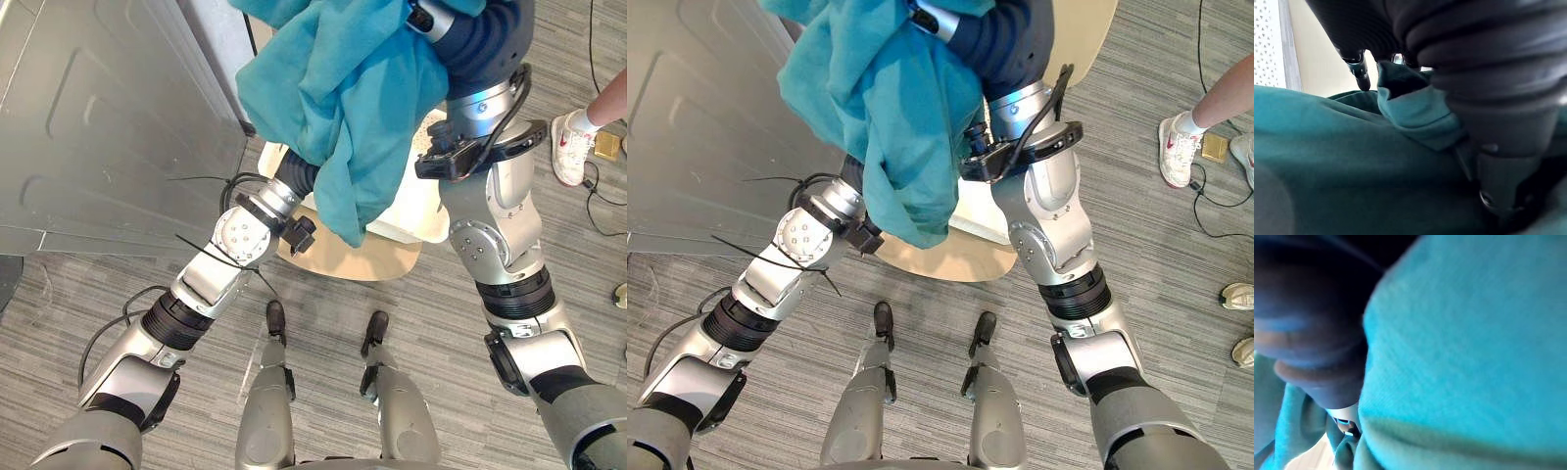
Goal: Pick up the laundry basket with both hands and put the clothes into the washing machine.
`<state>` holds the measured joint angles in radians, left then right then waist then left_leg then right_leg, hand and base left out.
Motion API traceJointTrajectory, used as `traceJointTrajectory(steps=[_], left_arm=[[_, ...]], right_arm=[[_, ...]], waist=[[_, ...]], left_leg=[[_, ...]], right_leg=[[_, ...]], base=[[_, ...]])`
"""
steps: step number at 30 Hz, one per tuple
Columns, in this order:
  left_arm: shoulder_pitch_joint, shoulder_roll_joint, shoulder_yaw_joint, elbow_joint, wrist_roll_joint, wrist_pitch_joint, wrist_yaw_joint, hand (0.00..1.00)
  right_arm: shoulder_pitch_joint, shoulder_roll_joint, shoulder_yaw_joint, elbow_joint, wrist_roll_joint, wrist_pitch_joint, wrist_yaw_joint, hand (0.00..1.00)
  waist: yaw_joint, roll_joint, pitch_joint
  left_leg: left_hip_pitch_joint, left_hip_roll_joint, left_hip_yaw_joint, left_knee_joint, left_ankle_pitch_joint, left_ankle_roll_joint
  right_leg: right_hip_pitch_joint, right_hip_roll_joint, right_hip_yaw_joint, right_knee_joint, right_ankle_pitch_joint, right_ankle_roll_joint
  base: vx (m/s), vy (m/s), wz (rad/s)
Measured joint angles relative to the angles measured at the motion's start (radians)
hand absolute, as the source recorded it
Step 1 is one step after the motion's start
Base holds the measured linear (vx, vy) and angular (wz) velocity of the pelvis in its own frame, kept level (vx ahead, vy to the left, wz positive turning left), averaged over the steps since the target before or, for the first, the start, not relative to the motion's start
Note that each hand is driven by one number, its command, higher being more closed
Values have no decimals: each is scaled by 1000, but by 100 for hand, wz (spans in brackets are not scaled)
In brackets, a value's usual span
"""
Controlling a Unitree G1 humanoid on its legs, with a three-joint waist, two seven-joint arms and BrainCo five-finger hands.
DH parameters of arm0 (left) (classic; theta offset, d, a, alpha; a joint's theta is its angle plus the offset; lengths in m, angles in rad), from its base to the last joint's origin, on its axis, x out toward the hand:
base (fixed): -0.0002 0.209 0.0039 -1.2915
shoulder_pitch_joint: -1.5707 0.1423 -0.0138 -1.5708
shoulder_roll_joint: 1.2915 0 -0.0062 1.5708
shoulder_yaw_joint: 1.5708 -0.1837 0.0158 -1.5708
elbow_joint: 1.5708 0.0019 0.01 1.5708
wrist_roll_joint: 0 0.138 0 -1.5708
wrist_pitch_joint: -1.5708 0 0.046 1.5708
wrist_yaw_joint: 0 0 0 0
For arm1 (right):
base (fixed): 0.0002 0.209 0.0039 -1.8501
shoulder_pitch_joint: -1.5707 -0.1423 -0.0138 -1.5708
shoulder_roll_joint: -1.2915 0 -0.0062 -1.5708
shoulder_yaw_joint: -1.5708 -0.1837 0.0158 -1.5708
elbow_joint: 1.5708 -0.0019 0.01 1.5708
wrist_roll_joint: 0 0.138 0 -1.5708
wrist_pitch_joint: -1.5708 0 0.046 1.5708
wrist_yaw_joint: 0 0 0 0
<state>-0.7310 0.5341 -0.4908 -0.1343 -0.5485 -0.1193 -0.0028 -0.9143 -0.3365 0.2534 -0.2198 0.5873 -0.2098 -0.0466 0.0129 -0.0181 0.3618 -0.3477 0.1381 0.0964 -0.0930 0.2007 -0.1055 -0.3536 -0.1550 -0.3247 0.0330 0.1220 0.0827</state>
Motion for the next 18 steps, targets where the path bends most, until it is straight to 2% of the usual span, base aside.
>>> traceJointTrajectory(steps=[9,12,14,18], left_arm=[[-17,17,-19,19,-49,-1,-25,0],[-14,109,-20,9,-71,-1,-72,0],[10,200,-20,-33,-77,-3,-93,0],[151,431,-19,-207,-124,-17,-187,0]], right_arm=[[0,14,40,12,1,1,10,100],[0,-20,38,27,3,1,33,100],[0,-75,30,30,3,1,40,100],[1,-210,-42,27,18,0,72,100]], waist=[[-1,0,0],[-1,0,0],[-1,0,0],[5,0,0]], left_leg=[[-4,0,-5,0,0,0],[-5,0,-3,0,0,0],[-5,0,-3,0,0,0],[-7,-2,8,0,0,0]], right_leg=[[0,0,-4,-2,0,0],[-2,0,-3,-2,0,0],[-2,0,-3,-2,0,0],[-8,-3,1,0,0,0]], base=[[0,0,0],[0,0,0],[0,0,0],[0,0,-1]])
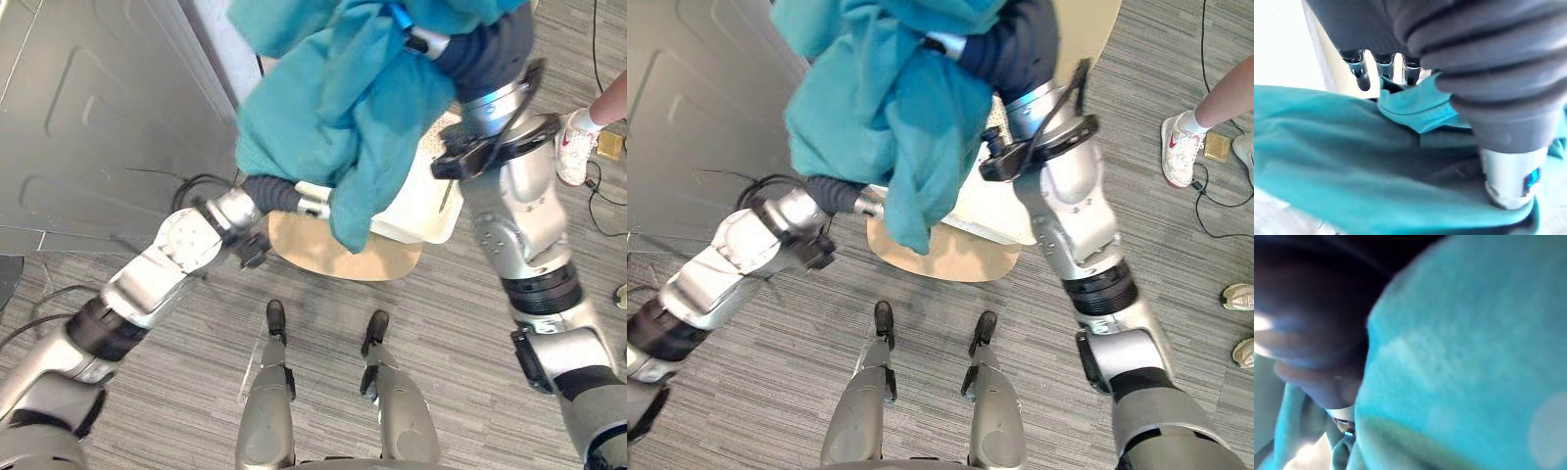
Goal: Pick up the laundry basket with both hands and put the clothes into the washing machine.
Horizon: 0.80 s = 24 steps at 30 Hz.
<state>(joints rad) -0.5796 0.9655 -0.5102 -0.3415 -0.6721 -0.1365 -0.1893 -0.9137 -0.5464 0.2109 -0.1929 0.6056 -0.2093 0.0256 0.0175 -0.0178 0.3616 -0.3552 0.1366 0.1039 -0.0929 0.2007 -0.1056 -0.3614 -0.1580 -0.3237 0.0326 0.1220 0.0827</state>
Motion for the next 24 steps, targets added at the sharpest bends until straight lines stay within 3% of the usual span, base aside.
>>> traceJointTrajectory(steps=[2,6,15,20,24], left_arm=[[51,54,-1,-71,-33,-2,-40,0],[87,63,-9,-125,-66,-6,-91,0],[88,52,-9,-134,-163,-6,-86,0],[87,-49,8,-128,-161,-7,-30,0],[40,-177,31,-62,1,-29,65,0]], right_arm=[[1,-38,-8,-28,22,-1,0,100],[5,-47,5,-85,30,-9,17,100],[9,-28,75,-111,33,-25,24,100],[9,44,79,-105,32,-25,19,100],[10,102,79,-94,28,-25,12,100]], waist=[[3,0,0],[5,4,-2],[5,10,-6],[5,10,-6],[4,10,-7]], left_leg=[[-7,0,7,0,0,0],[-9,1,12,0,0,0],[-7,2,22,0,0,0],[-11,1,20,0,0,0],[-16,1,16,0,0,0]], right_leg=[[-10,0,2,2,0,0],[-13,-1,8,4,0,0],[-19,-1,23,11,0,0],[-21,-1,21,11,0,0],[-25,-1,19,12,0,0]], base=[[0,0,-3],[-1,0,-1],[-4,-2,-2],[0,0,0],[0,0,0]])
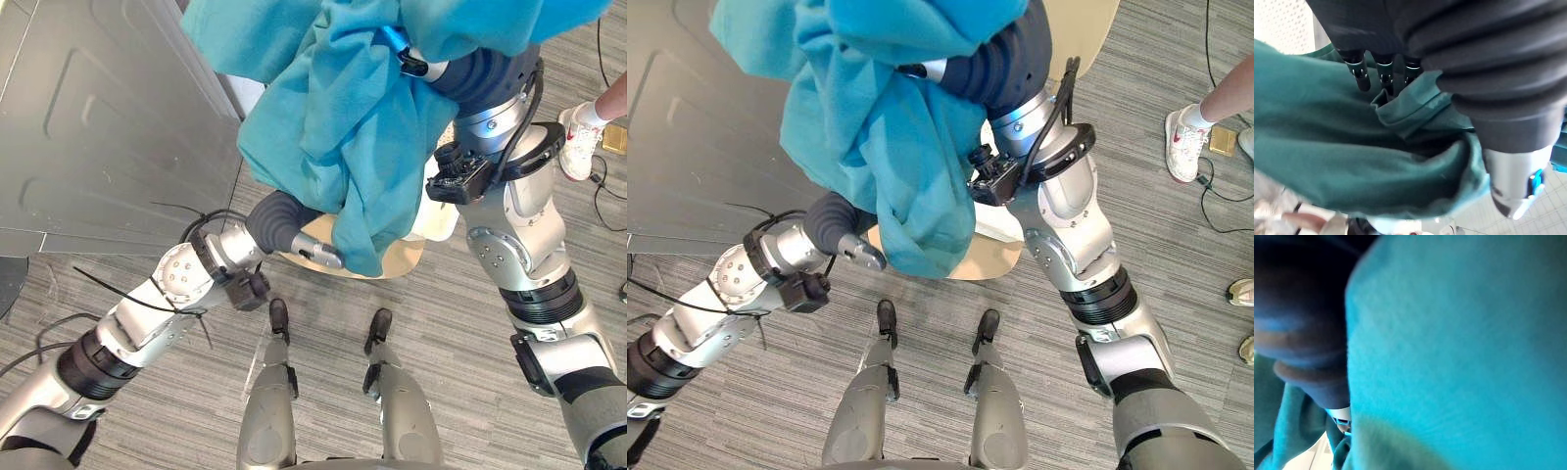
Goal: Pick up the laundry basket with both hands and put the clothes into the washing machine.
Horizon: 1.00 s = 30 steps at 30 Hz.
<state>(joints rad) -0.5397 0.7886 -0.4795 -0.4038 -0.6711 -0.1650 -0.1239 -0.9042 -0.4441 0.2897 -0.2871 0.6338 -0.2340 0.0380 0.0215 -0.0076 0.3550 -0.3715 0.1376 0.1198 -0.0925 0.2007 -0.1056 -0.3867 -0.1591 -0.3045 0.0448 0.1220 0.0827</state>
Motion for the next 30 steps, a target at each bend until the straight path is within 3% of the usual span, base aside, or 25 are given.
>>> traceJointTrajectory(steps=[2,11,18,27,28,30], left_arm=[[-43,-42,14,46,76,0,38,0],[-160,-159,6,140,256,1,74,0],[-228,-167,-41,178,456,-7,106,0],[-266,-167,-86,189,546,-9,134,0],[-272,-167,-91,193,565,-15,148,100],[-275,-167,-99,197,574,-22,159,100]], right_arm=[[0,28,0,22,-4,2,-14,100],[-1,111,5,58,-6,7,-17,100],[-7,133,26,86,5,9,-18,100],[-9,135,42,90,72,4,-41,100],[-10,135,42,90,75,1,-43,100],[-10,135,42,90,82,-1,-45,100]], waist=[[-2,0,0],[-6,0,0],[-6,0,0],[-3,1,0],[-3,1,0],[-3,1,0]], left_leg=[[0,0,-2,0,0,0],[-2,0,-8,5,0,0],[-8,-1,-17,8,0,0],[-16,-1,-23,16,0,0],[-16,-1,-23,16,0,0],[-16,-1,-23,16,0,0]], right_leg=[[0,0,-1,1,0,0],[0,0,0,1,0,0],[-2,0,-5,1,0,0],[-5,0,-9,1,0,0],[-4,0,-9,1,0,0],[-5,0,-8,1,0,0]], base=[[0,0,0],[0,0,0],[-1,-1,1],[0,0,0],[0,0,0],[0,0,0]])
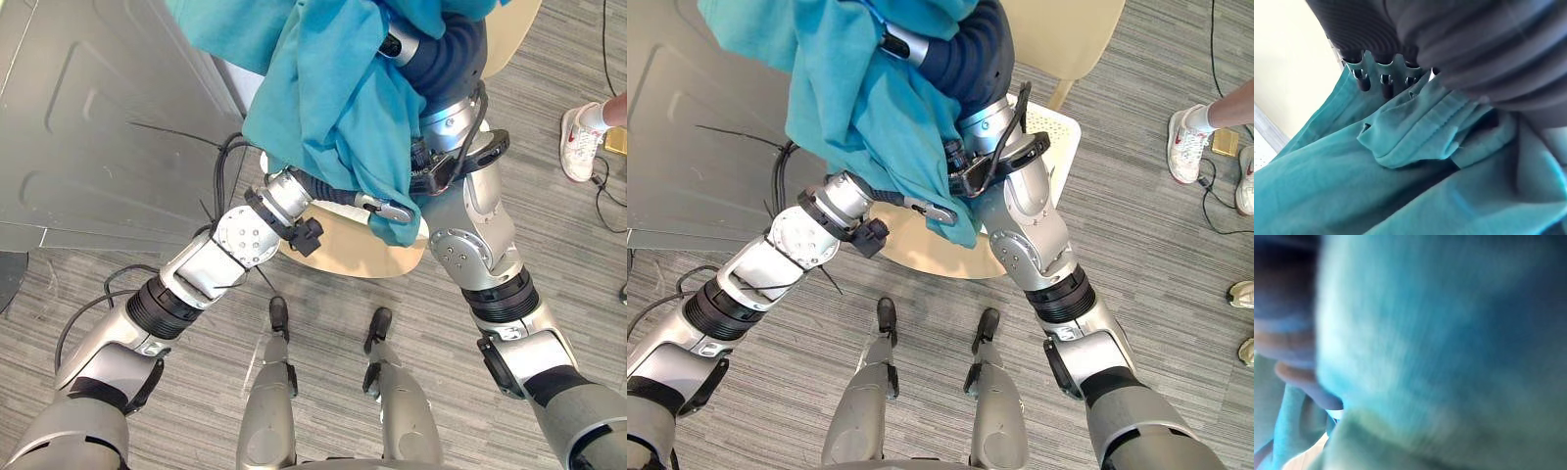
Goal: Pick up the laundry basket with both hands and put the clothes into the washing machine.
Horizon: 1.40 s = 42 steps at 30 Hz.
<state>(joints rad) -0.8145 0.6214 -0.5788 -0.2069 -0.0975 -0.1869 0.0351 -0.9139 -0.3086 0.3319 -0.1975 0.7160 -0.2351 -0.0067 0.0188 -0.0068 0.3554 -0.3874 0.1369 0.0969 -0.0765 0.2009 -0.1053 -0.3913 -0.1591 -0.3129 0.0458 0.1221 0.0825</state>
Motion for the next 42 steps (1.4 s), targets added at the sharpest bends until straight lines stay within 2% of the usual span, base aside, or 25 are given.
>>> traceJointTrajectory(steps=[2,6,10,13,14,23,28,31,34,37,39,40,41,42], left_arm=[[0,0,0,6,31,-18,14,100],[0,-16,5,10,61,-23,33,100],[0,-47,45,10,97,-50,41,100],[-16,-73,54,21,131,-48,63,100],[-16,-75,63,21,157,-52,69,100],[-10,-102,90,49,242,-57,79,100],[59,-188,138,59,290,-55,99,100],[61,-196,138,59,329,-49,120,100],[62,-213,138,59,346,-33,122,100],[100,-217,155,59,361,-36,122,100],[150,-254,315,73,340,-11,173,100],[155,-281,456,100,312,11,231,100],[156,-278,554,102,285,27,278,100],[157,-271,586,102,276,27,295,100]], right_arm=[[0,0,0,0,7,-4,-11,100],[-1,0,0,0,21,-20,-19,100],[-35,6,1,2,30,-29,-40,100],[-50,15,21,2,29,-43,-39,100],[-53,18,21,3,30,-47,-39,0],[-59,25,21,42,30,-67,-60,0],[-54,28,21,77,29,-60,-67,0],[-35,27,12,78,27,-58,-86,0],[9,20,-28,79,17,-30,-88,0],[60,14,-56,93,-21,-15,-87,0],[121,-18,-44,93,-21,-7,-55,0],[196,-38,-31,93,-21,7,-37,0],[259,-50,-26,93,-20,19,-31,0],[282,-55,-27,93,-20,23,-29,0]], waist=[[0,1,0],[2,1,0],[3,2,1],[3,2,1],[5,3,2],[13,4,2],[18,5,3],[18,5,3],[19,5,3],[19,4,3],[13,4,3],[8,4,2],[0,3,2],[-1,3,2]], left_leg=[[0,0,0,0,0,0],[0,0,3,0,0,0],[0,0,7,0,0,0],[-1,1,8,0,0,0],[-1,1,9,0,0,0],[0,1,15,0,0,0],[12,1,16,-11,0,0],[25,0,17,-14,0,0],[36,0,17,-15,-1,0],[43,0,19,-15,-1,0],[58,1,21,-15,-1,0],[74,2,21,-16,-1,0],[85,2,21,-16,-2,0],[89,2,21,-16,-2,0]], right_leg=[[0,0,1,0,0,0],[-2,0,3,0,0,0],[-5,0,9,0,0,0],[-7,1,10,0,0,0],[-7,1,10,0,0,0],[-8,1,12,1,0,0],[-4,1,13,1,0,0],[8,1,13,1,0,0],[18,1,12,1,0,0],[22,1,13,3,0,0],[34,2,15,3,0,0],[50,3,14,3,-1,0],[62,3,14,2,-3,1],[67,3,14,2,-4,2]], base=[[0,0,0],[0,0,0],[0,0,-2],[0,0,0],[0,0,0],[0,0,0],[0,0,-2],[0,0,-1],[0,0,0],[-3,-3,-2],[-4,-12,-5],[0,0,0],[0,0,0],[0,0,0]])
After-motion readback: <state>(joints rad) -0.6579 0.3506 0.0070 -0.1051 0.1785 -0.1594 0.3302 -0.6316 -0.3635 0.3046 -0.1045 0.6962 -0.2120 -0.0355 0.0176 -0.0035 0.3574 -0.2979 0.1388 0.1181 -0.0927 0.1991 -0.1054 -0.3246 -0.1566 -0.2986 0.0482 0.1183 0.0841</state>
